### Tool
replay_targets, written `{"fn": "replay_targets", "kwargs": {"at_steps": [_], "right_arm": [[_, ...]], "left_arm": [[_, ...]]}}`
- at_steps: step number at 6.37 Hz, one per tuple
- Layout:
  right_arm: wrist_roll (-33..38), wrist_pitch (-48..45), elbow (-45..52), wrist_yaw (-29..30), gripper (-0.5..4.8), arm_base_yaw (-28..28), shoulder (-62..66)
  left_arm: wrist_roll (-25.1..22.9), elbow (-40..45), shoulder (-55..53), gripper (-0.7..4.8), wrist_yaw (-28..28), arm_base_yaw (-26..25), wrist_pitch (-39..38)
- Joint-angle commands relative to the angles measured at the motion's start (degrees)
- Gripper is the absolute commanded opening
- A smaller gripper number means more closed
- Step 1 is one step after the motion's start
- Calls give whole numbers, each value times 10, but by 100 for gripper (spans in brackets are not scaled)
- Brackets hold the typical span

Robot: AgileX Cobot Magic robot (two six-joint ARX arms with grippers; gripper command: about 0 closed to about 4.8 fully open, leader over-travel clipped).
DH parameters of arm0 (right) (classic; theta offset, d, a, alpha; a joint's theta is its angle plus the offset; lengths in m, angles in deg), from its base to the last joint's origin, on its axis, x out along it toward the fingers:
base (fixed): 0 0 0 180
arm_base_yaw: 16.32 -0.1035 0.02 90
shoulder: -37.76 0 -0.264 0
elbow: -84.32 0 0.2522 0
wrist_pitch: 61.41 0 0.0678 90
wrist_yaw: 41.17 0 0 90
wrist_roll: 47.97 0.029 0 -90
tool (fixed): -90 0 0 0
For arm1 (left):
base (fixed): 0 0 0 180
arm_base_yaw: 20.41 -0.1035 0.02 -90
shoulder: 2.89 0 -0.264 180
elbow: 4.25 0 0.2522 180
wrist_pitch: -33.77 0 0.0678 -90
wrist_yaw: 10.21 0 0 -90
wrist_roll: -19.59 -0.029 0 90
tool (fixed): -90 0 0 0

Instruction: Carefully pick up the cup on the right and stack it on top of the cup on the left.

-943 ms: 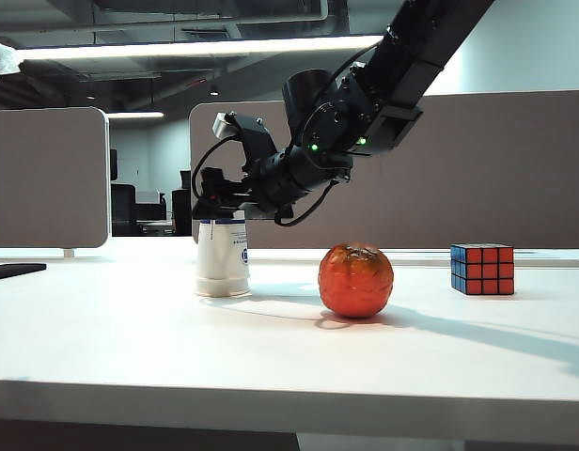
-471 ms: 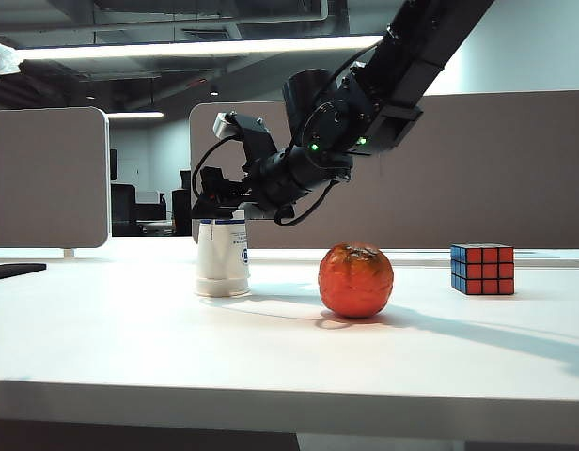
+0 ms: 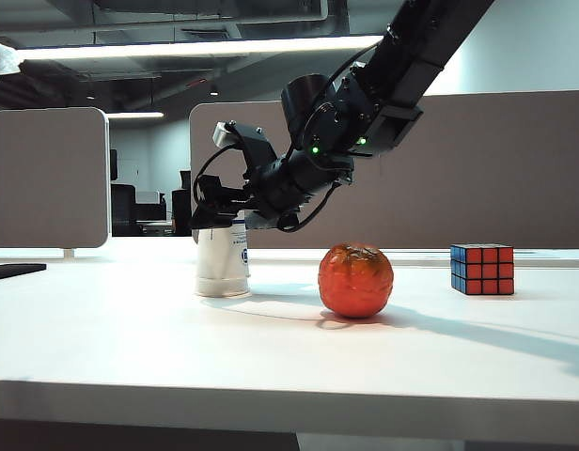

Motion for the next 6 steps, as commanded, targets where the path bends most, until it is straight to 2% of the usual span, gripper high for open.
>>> {"fn": "replay_targets", "kwargs": {"at_steps": [1, 4, 5, 6], "right_arm": [[0, -45, -6, -16, 476, -1, -25], [0, -27, -10, -75, 472, 19, -100], [0, 6, -9, -98, 471, 30, -122], [-1, 87, -9, -132, 470, 47, -161]], "left_arm": [[2, -1, 0, -5, 0, 0, 4], [2, -1, 0, -5, 0, 0, 4], [2, -1, 0, -5, 0, 0, 4], [1, -1, 0, -5, 1, 0, 4]]}}
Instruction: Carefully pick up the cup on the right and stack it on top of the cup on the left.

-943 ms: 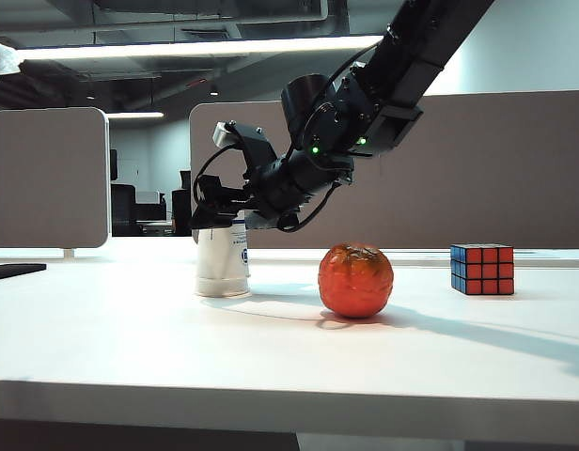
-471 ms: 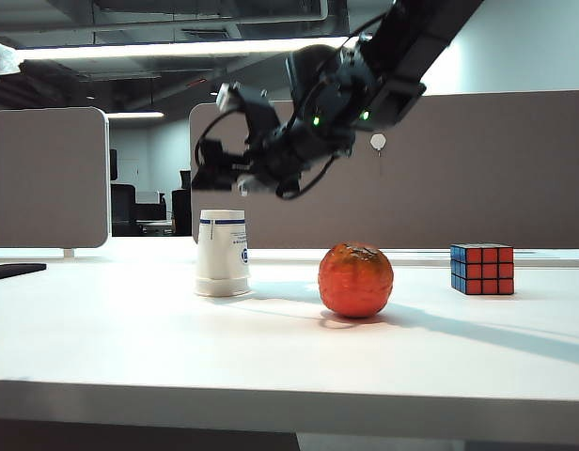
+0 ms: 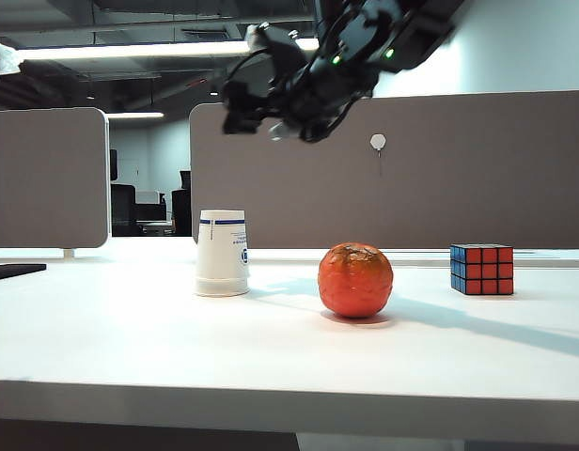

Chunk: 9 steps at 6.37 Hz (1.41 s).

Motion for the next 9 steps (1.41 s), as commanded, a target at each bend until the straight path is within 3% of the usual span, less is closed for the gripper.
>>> {"fn": "replay_targets", "kwargs": {"at_steps": [1, 3, 4, 5, 7, 9], "right_arm": [[-3, 146, -2, -64, 461, 37, -87], [-31, 180, -2, -99, 459, 40, -137], [-68, 291, -2, -163, 452, 41, -209], [-79, 346, -1, -174, 452, 41, -234], [-76, 379, 0, -189, 452, 41, -322], [-76, 454, 1, -250, 452, 41, -416]], "left_arm": [[2, -1, 0, -5, 0, 0, 4], [1, -1, 0, -5, 2, 0, 4], [2, -1, 0, -5, 2, 0, 4], [2, -1, 0, -5, 2, 0, 4], [4, -1, 0, -5, 2, 0, 4], [4, -1, 0, -5, 1, 0, 3]]}}
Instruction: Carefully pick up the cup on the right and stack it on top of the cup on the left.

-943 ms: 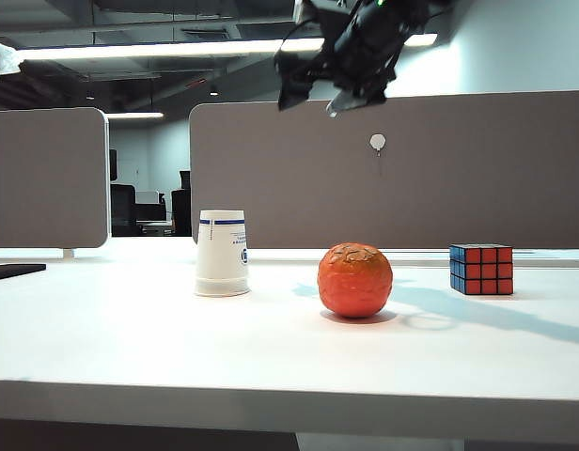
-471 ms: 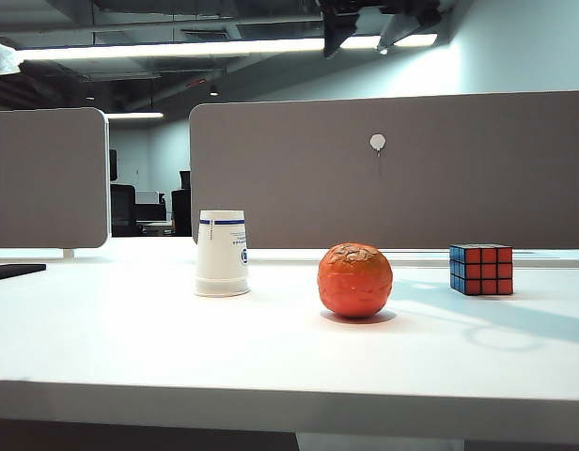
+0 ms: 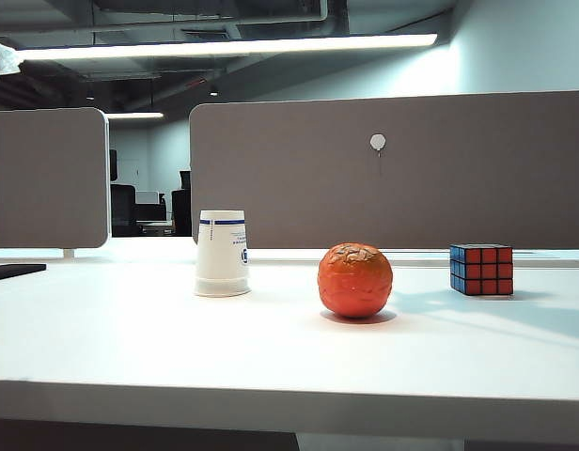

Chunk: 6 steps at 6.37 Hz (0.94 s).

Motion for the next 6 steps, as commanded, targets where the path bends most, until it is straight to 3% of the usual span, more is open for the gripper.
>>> {"fn": "replay_targets", "kwargs": {"at_steps": [1, 3, 4, 6], "right_arm": [[1, 137, -2, -69, 452, 0, -146], [21, 237, 5, -74, 452, 0, -303], [32, 242, 73, -78, 453, 0, -370], [55, 123, 283, -75, 452, -1, -519]], "left_arm": [[2, -1, 0, -5, 1, 0, 4], [2, -1, 0, -5, 0, 0, 4], [2, -1, 0, -5, 0, 0, 4], [2, -1, 0, -5, -1, 0, 4]]}}
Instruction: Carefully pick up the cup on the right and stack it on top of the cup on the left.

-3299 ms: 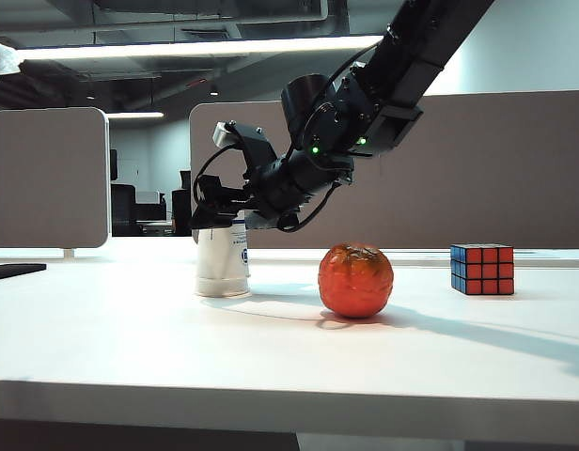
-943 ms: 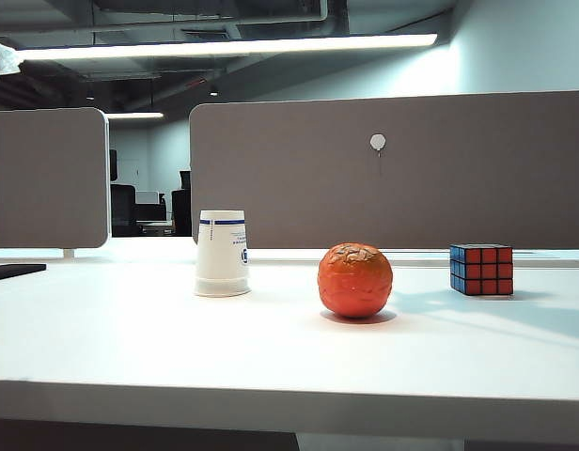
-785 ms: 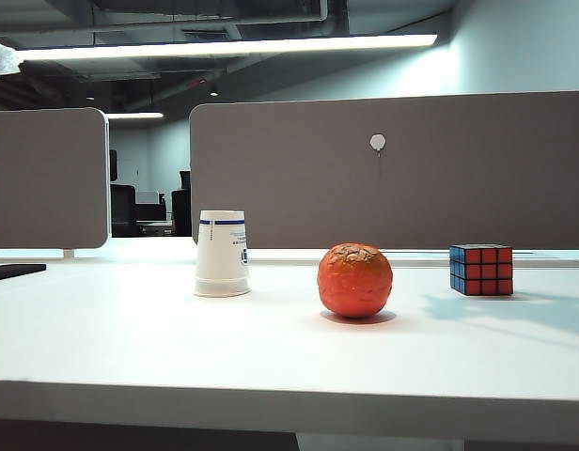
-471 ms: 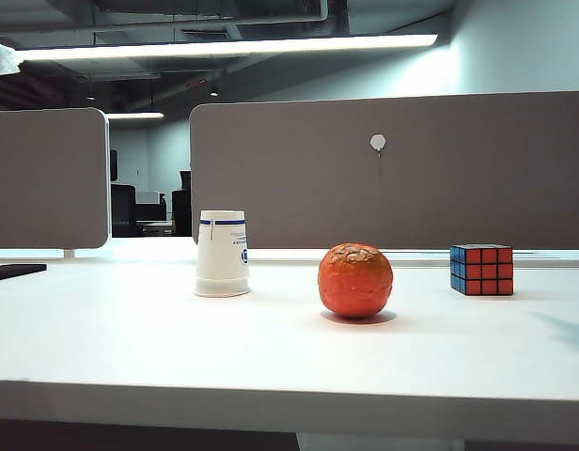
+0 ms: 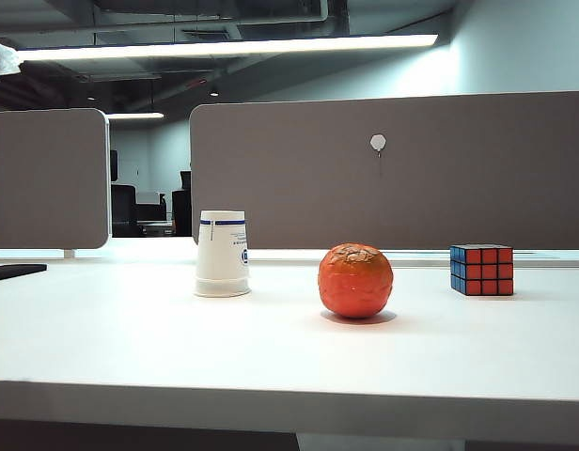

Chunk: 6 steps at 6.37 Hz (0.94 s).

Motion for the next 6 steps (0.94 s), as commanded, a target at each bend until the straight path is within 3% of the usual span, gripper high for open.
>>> {"fn": "replay_targets", "kwargs": {"at_steps": [1, 2, 4, 6], "right_arm": [[49, -194, 294, 23, 453, 0, -175], [58, -271, 366, 23, 453, 0, -184], [74, -318, 408, 23, 453, 0, -184], [127, -417, 528, 22, 453, 0, -184]], "left_arm": [[2, -1, 0, -5, 0, 0, 4], [2, -1, 0, -5, 0, 0, 4], [2, -1, 0, -5, 0, 0, 4], [2, -1, 0, -5, 0, 0, 4]]}}
